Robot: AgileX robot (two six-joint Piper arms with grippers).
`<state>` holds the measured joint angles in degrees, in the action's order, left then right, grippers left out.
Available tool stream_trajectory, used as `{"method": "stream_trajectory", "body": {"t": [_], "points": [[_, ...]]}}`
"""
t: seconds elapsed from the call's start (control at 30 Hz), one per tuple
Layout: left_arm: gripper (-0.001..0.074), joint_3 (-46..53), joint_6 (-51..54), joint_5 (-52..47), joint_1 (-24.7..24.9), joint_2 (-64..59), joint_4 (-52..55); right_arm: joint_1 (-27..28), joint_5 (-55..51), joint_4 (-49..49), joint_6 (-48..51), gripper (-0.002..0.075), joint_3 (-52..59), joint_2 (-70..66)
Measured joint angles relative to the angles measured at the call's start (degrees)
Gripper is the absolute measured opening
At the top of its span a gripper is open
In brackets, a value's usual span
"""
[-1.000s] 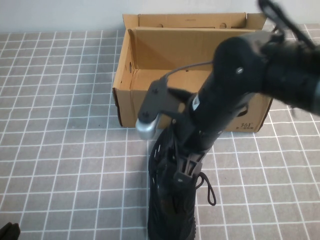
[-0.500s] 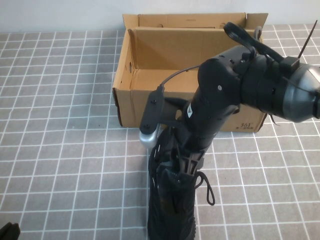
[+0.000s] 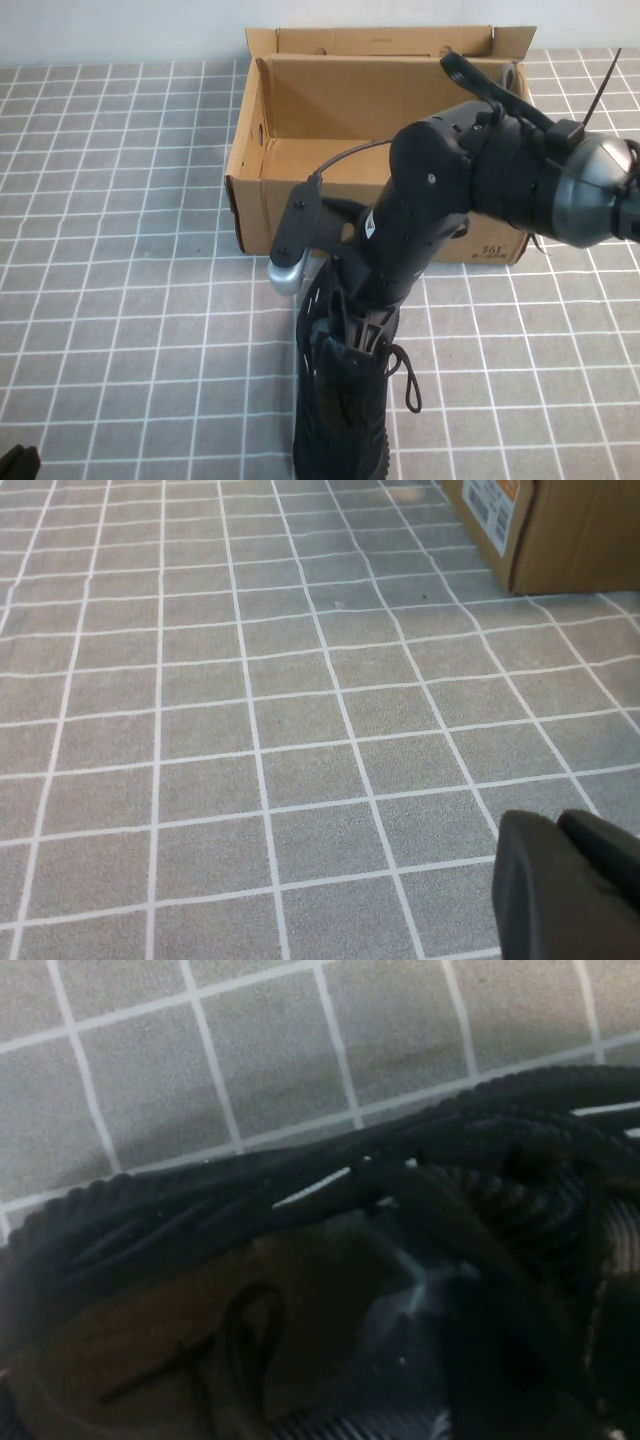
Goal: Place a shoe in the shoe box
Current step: Pick up the shoe from the table
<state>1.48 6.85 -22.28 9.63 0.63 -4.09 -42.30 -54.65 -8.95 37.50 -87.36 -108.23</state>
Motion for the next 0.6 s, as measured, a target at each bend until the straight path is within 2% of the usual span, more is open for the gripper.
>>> {"method": "stream_trajectory", "body": {"t": [0.1, 0.2, 0.43, 0.6], "points": [[-0.0001, 0.00, 0.00, 0.00, 0.00, 0.00, 0.00, -0.02, -0.14, -0.20, -0.57, 0.0090, -0.14, 0.00], [-0.0001, 0.00, 0.00, 0.00, 0.00, 0.00, 0.00, -0.21, -0.92, -0.20, -1.09, 0.0017, -0.18, 0.90], [-0.0001, 0.00, 0.00, 0.00, 0.00, 0.00, 0.00, -0.33, -8.77, 0.79, -4.53, -0.0005, -2.25, 8.18], [-0.0001, 0.00, 0.00, 0.00, 0.00, 0.00, 0.00, -0.33, -16.56, 0.79, -5.24, -0.0005, -8.86, 14.48]]}}
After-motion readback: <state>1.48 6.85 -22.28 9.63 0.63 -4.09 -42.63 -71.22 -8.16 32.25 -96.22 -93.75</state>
